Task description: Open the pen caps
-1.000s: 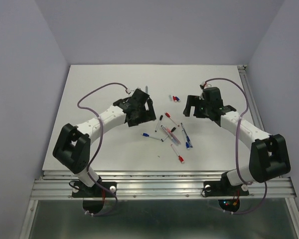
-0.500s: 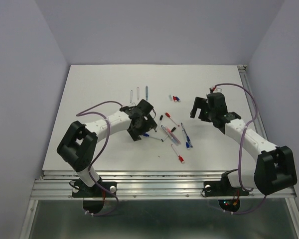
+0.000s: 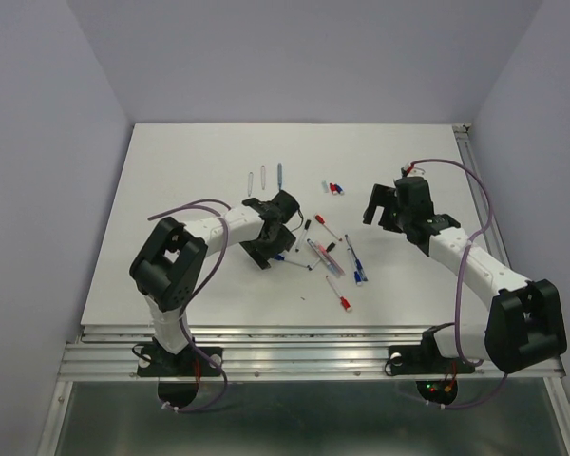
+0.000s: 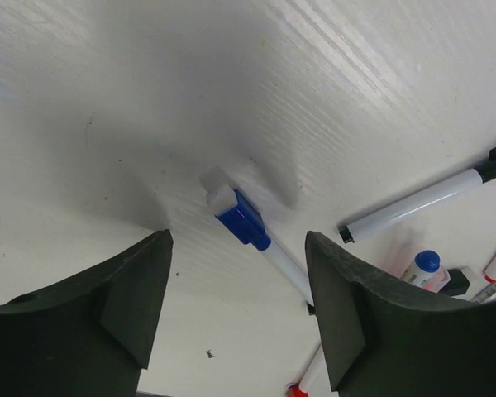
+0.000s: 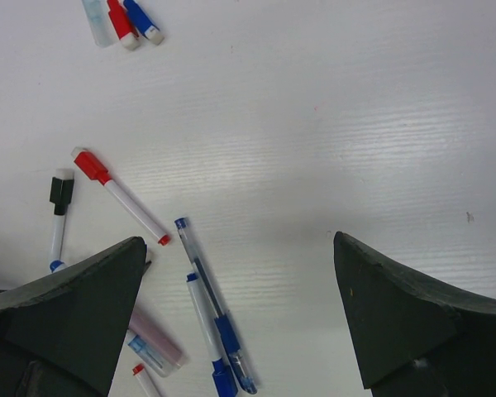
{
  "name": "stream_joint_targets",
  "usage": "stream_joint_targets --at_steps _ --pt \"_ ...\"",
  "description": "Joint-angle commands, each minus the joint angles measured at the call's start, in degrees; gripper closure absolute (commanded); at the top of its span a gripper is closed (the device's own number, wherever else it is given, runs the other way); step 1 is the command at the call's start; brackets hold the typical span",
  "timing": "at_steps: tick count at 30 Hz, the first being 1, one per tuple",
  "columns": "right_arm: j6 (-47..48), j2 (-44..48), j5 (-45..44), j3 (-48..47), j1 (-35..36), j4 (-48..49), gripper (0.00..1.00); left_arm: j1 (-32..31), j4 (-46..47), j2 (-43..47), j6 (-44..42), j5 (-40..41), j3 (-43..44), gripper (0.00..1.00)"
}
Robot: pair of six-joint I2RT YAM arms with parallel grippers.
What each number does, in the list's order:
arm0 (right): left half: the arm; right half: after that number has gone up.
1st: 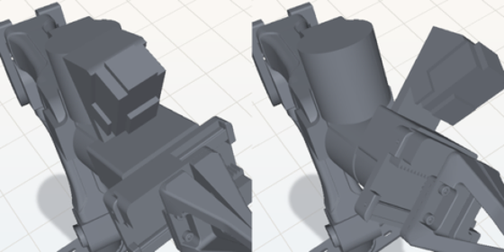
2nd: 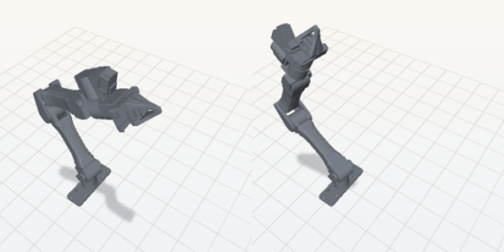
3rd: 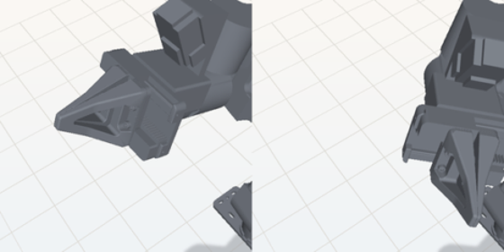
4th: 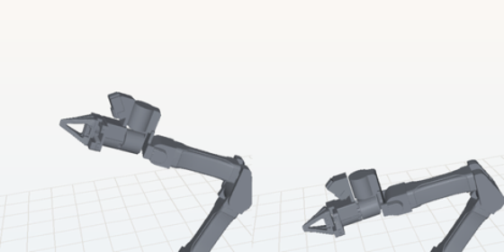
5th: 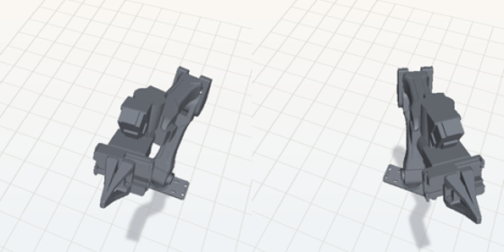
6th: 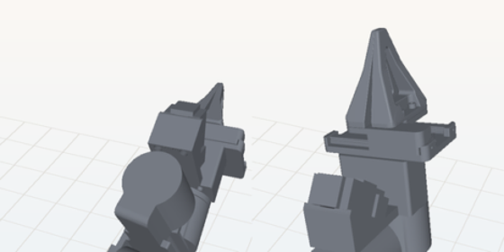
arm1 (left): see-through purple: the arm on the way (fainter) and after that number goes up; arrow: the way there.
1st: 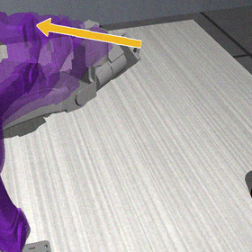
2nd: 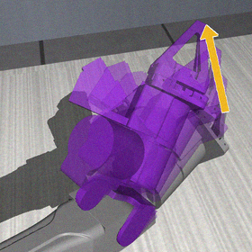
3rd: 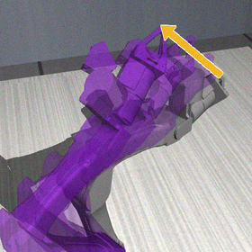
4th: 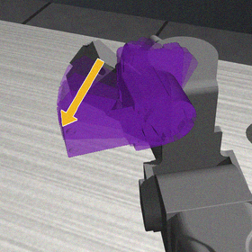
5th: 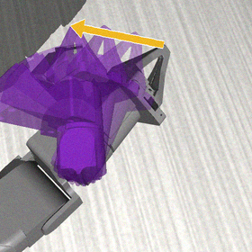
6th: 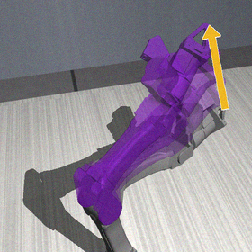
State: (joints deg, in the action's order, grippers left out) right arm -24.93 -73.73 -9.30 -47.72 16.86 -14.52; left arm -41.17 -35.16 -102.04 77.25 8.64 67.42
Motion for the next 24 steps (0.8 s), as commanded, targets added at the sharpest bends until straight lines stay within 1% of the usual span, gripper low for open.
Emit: stream_joint_targets --at_steps 1,10,19,20,21,22,24 --pt "-0.5 1.1 -1.2 1.2 -0.3 2.0 0.0 -0.2 -3.8 -0.7 2.5 2.2 2.5 0.26" --pt "-0.6 1.4 -1.6 1.4 -0.3 2.0 0.0 -0.3 -4.7 -1.4 5.8 3.0 1.8 0.36" --pt "-0.7 1.4 -1.5 1.6 -0.4 2.1 0.0 -0.4 -4.7 -5.3 4.7 2.6 4.6 0.4" --pt "-0.6 1.4 -1.5 1.6 -0.3 2.1 0.0 -0.4 -4.7 -5.4 4.7 2.6 4.7 0.43" --pt "-0.6 1.2 -1.5 1.6 -0.3 2.1 0.0 -0.4 -5.2 -5.7 4.6 2.6 4.8 0.43" --pt "-0.6 1.1 -1.6 1.5 -0.3 2.0 0.0 -0.5 -5.4 -5.7 4.8 3.0 4.8 0.46" --pt "-0.6 1.1 -1.7 1.5 -0.3 2.0 0.0 -0.4 -6.2 -5.5 5.1 3.7 4.8 0.47"
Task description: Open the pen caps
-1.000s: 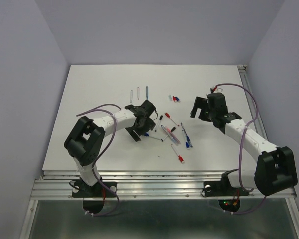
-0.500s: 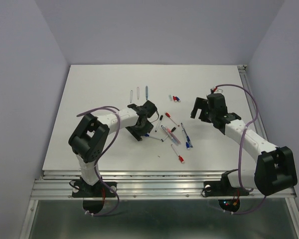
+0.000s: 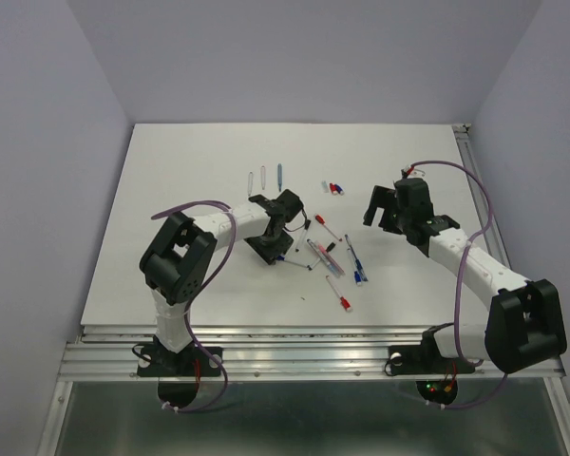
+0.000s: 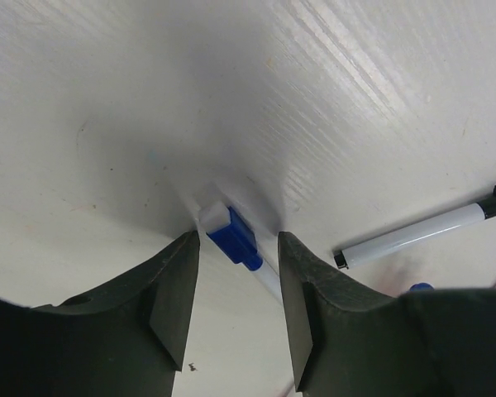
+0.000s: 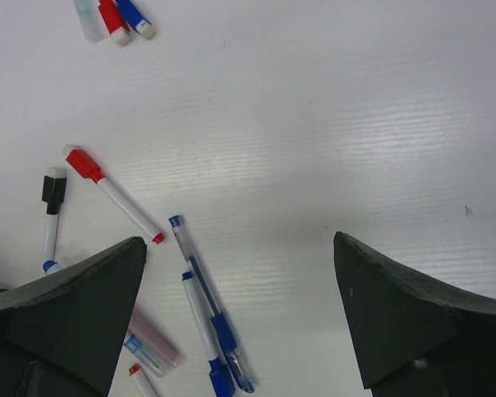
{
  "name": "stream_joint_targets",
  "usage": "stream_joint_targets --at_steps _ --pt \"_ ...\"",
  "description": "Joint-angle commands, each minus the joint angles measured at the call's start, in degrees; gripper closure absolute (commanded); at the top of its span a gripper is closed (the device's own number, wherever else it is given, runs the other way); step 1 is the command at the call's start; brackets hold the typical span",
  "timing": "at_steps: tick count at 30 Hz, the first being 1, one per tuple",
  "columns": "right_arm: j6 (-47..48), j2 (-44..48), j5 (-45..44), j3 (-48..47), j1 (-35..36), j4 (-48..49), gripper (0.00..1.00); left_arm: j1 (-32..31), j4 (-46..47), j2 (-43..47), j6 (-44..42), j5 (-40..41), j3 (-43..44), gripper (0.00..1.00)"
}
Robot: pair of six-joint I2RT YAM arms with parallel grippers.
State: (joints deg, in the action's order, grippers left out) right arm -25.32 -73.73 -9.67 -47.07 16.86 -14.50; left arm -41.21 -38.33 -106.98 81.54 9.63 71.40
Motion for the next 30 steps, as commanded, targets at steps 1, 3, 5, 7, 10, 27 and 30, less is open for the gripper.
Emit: stream_joint_targets --at_steps 1,3,5,7,10,27,30 --pt "-0.2 1.1 -1.4 0.8 -0.3 1.9 0.0 -0.4 -3.8 -0.5 1.1 2.9 0.6 0.48" --pt "-0.2 1.0 -1.3 0.8 -0.3 1.9 0.0 -0.4 -3.9 -0.3 1.6 3.6 0.3 0.51" --pt "-0.2 1.0 -1.1 0.7 -0.3 1.8 0.0 -0.3 -4.0 -0.4 1.8 4.1 0.3 0.54" --pt "-0.2 1.0 -1.0 0.7 -0.3 1.8 0.0 -0.3 -4.4 -1.0 1.9 4.2 0.6 0.55" --pt "-0.2 1.0 -0.9 0.7 -0.3 1.8 0.0 -0.1 -4.9 -1.7 1.7 4.4 1.1 0.58" --pt "3.2 2.2 6.0 1.7 -0.3 4.5 0.0 1.7 -2.1 2.6 -1.8 5.5 -1.4 1.0" --pt "5.3 4.8 19.1 3.5 -0.3 9.2 0.0 1.7 5.9 8.2 -9.1 4.6 -2.0 1.0"
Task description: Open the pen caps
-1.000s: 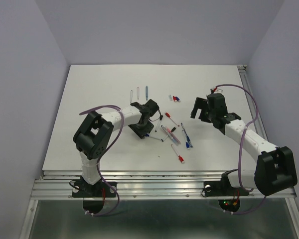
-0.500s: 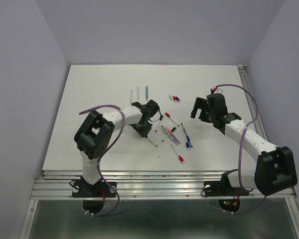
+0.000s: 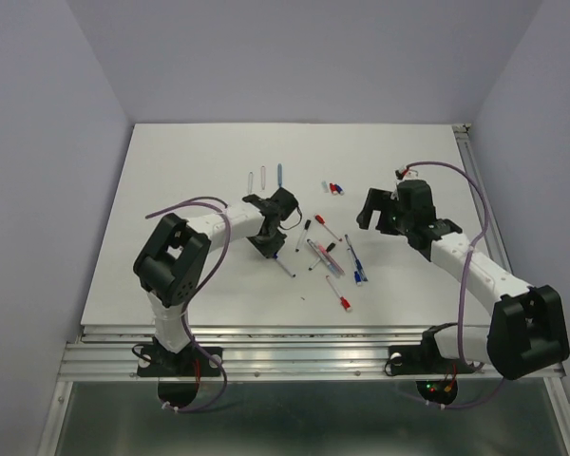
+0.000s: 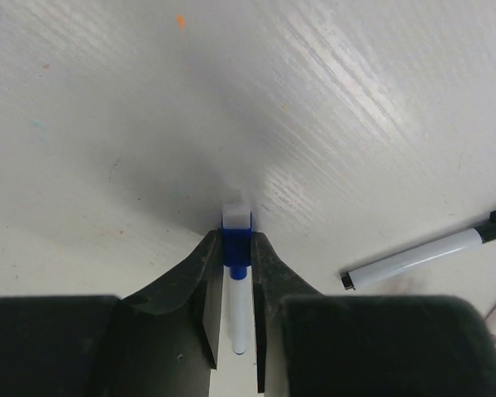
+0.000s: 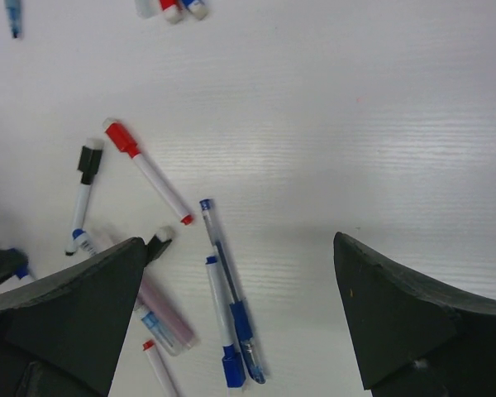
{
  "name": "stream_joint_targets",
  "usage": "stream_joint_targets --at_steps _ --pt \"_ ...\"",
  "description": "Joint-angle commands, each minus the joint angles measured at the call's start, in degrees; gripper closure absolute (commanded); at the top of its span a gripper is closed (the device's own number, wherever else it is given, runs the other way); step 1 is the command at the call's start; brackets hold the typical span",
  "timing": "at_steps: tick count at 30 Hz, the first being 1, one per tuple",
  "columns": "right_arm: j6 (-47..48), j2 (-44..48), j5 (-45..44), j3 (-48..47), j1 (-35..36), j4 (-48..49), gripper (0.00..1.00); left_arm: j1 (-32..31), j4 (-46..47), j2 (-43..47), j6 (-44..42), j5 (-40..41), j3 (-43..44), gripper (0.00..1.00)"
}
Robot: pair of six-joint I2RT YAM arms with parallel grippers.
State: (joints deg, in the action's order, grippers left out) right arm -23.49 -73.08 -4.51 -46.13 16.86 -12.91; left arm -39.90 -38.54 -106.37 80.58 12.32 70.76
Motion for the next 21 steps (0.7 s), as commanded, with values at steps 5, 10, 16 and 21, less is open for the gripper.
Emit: stream_joint_targets --at_steps 5,10,16,21 --pt "-1.3 5.1 43.3 7.5 -0.3 25.1 0.0 0.3 13.1 15.4 -13.5 -0.4 -3.7 1.0" --pt "-0.7 2.6 46.3 2.5 6.3 21.0 0.0 -0.1 20.2 23.1 -16.1 -1.7 -7.2 1.0" --pt "-0.7 -3.5 35.8 -5.0 16.8 19.9 0.0 -0.5 22.4 26.4 -18.3 -2.3 -7.0 1.0" --pt "-0.8 -9.7 34.0 -10.7 20.0 20.4 0.02 -0.4 22.5 29.4 -18.3 -1.1 -7.8 1.0"
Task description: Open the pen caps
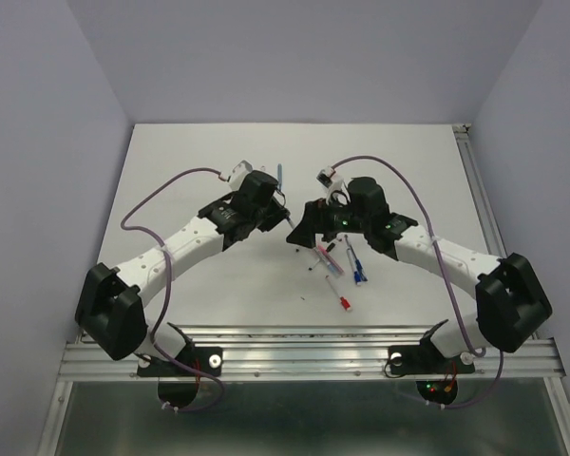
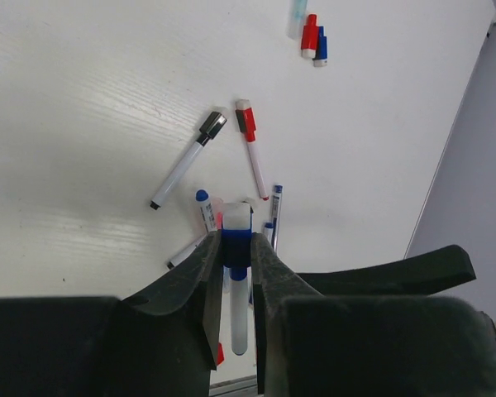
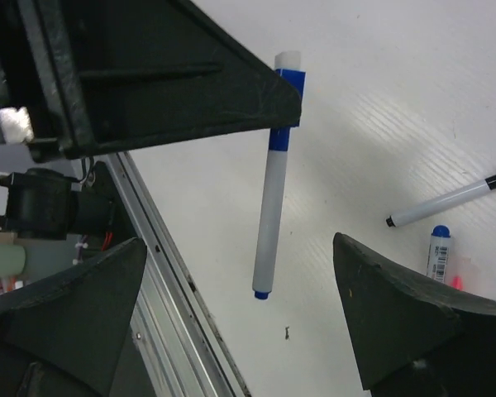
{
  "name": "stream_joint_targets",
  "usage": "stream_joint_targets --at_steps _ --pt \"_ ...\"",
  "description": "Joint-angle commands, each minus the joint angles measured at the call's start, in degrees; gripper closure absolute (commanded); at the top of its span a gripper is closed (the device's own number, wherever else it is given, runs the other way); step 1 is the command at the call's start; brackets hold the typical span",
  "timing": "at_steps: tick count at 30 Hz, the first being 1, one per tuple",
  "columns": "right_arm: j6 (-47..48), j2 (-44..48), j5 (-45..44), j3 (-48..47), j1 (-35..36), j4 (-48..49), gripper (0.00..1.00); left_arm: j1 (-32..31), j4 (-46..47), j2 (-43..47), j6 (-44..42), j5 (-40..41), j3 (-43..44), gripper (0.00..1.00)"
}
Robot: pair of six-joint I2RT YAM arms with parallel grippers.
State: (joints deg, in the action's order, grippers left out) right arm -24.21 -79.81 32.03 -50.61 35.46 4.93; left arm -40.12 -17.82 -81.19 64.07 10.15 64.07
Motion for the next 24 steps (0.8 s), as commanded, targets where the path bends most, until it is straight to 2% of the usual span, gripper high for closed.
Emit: stream_joint_targets --at_steps 1,2,6,7,8,9,11,12,15,17,24 --pt "0.0 -3.8 -2.8 -7.0 1.6 2.0 0.04 -0.2 1.7 4.6 -1.8 1.2 -1.4 1.0" --pt "0.0 -4.5 -2.9 -7.7 2.0 1.3 0.07 -0.2 1.9 5.1 -1.8 1.3 -1.9 1.0" --pt "-0.7 -7.5 -3.2 -9.8 3.4 1.2 0.3 -0.2 3.1 6.8 -1.5 1.4 -3.3 1.0" --pt "-0.8 -8.0 -3.3 -9.9 3.6 1.2 0.45 -0.2 3.1 7.0 -1.6 1.5 -3.4 1.0" --pt "-1.1 -8.0 -3.4 -9.9 3.7 1.7 0.52 -0.2 3.3 7.1 -1.5 1.6 -3.6 1.0" --pt "-1.5 -8.2 -3.1 -9.9 3.8 1.6 0.65 -0.2 3.4 7.2 -1.5 1.6 -3.7 1.0" --pt "-1.8 -8.4 -2.8 -9.8 3.9 0.5 0.78 -0.2 4.1 7.3 -1.5 1.9 -4.0 1.0" --pt "-2.0 -8.5 -2.4 -9.5 4.0 0.3 0.99 -0.2 4.4 7.2 -1.4 2.0 -4.0 1.0" --pt "-3.9 -7.7 0.0 -6.8 4.5 1.1 0.99 0.0 5.9 6.7 -1.6 4.6 -3.2 1.0" --pt "-5.0 -5.5 1.6 -4.4 5.8 2.3 0.99 0.7 6.8 5.5 -2.0 9.2 -1.6 1.0" --pt "-8.9 5.9 3.6 6.1 12.9 0.3 0.99 13.6 9.9 -4.1 -6.4 11.7 7.4 1.0"
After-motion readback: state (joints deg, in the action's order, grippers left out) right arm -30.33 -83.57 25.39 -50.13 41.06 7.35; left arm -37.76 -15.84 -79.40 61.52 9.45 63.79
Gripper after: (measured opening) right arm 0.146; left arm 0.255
